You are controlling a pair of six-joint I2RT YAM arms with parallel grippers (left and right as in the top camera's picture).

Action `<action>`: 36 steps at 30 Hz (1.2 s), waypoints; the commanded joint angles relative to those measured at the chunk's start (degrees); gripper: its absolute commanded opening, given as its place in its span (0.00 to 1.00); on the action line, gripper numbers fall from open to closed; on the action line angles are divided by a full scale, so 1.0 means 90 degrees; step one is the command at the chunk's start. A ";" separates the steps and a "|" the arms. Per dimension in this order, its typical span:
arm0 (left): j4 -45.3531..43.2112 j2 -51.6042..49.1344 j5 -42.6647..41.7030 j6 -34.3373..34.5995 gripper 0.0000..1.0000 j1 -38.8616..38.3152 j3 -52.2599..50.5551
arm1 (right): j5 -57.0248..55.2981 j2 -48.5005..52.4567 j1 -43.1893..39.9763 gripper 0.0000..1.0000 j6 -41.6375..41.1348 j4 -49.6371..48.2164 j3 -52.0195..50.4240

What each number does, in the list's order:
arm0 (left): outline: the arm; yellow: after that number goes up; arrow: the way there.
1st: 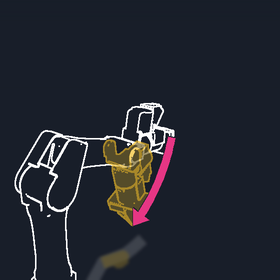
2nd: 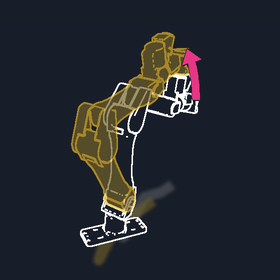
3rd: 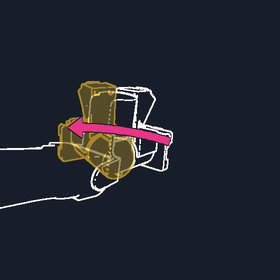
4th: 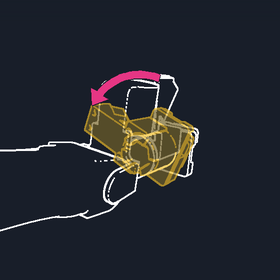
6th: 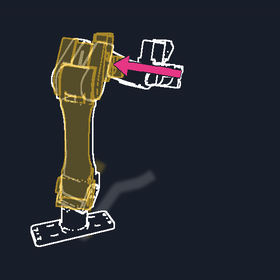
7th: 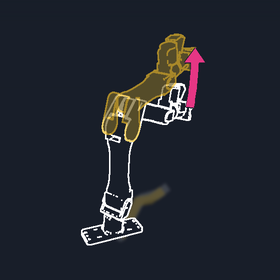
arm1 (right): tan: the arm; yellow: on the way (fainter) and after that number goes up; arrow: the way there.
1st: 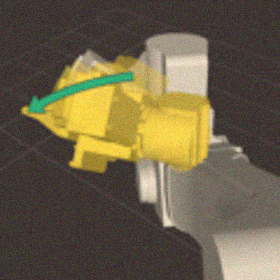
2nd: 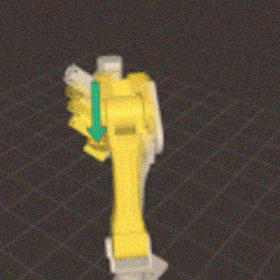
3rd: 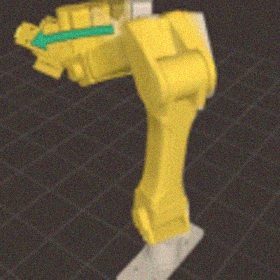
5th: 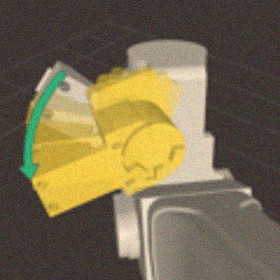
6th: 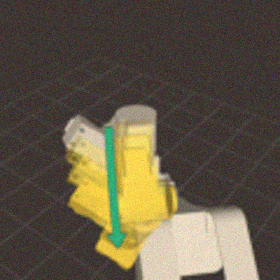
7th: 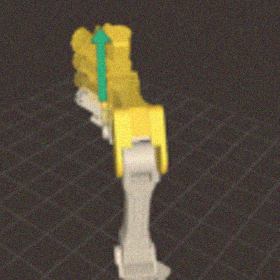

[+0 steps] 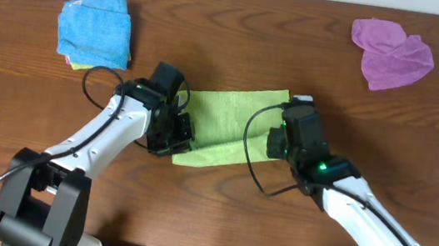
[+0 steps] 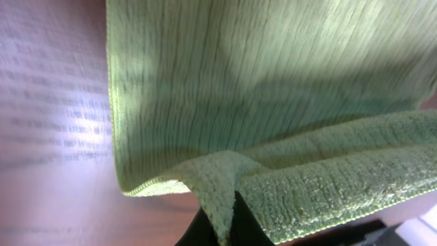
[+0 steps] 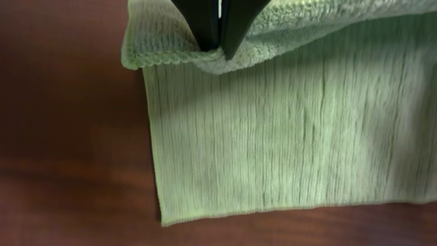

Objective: Fold the cloth
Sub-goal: 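Grasp the near edge of the green cloth with both grippers, then fold the near edge of the green cloth away from the robot with both grippers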

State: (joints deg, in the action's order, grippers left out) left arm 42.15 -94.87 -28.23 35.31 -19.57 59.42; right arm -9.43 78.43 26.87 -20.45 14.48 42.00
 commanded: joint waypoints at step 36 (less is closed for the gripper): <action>-0.2164 -0.0738 0.1972 0.0746 0.06 0.0243 -0.0056 | -0.0073 0.2654 -0.0704 0.01 0.1234 -0.2752 0.0986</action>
State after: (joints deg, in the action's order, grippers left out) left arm 22.85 -99.31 -12.80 41.87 -17.67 59.42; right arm -7.55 101.43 21.43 -11.25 -10.07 49.82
